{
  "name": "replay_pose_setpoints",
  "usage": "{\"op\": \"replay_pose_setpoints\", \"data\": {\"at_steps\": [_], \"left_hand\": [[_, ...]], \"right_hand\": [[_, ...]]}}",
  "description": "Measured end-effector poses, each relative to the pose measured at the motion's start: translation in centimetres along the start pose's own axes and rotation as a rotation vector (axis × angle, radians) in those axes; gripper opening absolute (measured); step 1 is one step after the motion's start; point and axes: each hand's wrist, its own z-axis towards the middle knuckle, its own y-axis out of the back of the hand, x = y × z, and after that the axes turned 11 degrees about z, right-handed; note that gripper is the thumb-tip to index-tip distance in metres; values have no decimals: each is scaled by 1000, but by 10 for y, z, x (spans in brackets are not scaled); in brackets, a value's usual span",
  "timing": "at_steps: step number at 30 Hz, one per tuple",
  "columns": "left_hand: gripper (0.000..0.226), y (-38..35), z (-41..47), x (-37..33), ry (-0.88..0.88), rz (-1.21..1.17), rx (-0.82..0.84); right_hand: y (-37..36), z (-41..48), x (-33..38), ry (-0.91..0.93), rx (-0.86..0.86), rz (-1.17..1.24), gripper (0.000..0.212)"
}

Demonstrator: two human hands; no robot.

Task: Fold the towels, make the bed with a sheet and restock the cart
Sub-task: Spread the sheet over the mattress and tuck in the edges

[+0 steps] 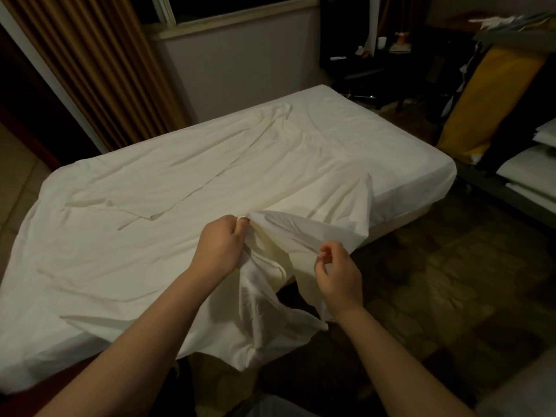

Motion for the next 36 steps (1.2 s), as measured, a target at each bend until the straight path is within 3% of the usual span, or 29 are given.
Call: {"op": "replay_pose_setpoints", "data": {"at_steps": [2, 6, 9, 12, 17, 20, 23, 25, 30, 36], "left_hand": [[45, -1, 3, 2, -9, 1, 11], [44, -5, 8, 10, -1, -42, 24], [45, -5, 13, 21, -8, -66, 39], [45, -6, 14, 35, -20, -64, 63], [44, -15, 14, 56, -14, -88, 100], [44, -13, 21, 68, 3, -94, 98], [43, -12, 24, 77, 2, -104, 91], [43, -14, 25, 81, -1, -107, 93], [50, -15, 29, 94, 39, -144, 90], [52, -3, 36, 99, 75, -202, 110]], "right_hand": [[2, -1, -7, -15, 41, -57, 12], [-5, -10, -30, -138, 330, -316, 11], [5, -30, -54, -298, 352, -517, 22], [24, -41, -72, -390, 235, -608, 26], [41, -42, -86, -441, -18, -560, 28], [49, -41, -86, -421, -118, -585, 28], [59, -32, -78, -277, -296, -576, 22], [62, -26, -71, -252, -464, -447, 19], [59, -3, -28, -504, -761, 301, 21], [68, 4, -2, -491, -649, 669, 22]]}}
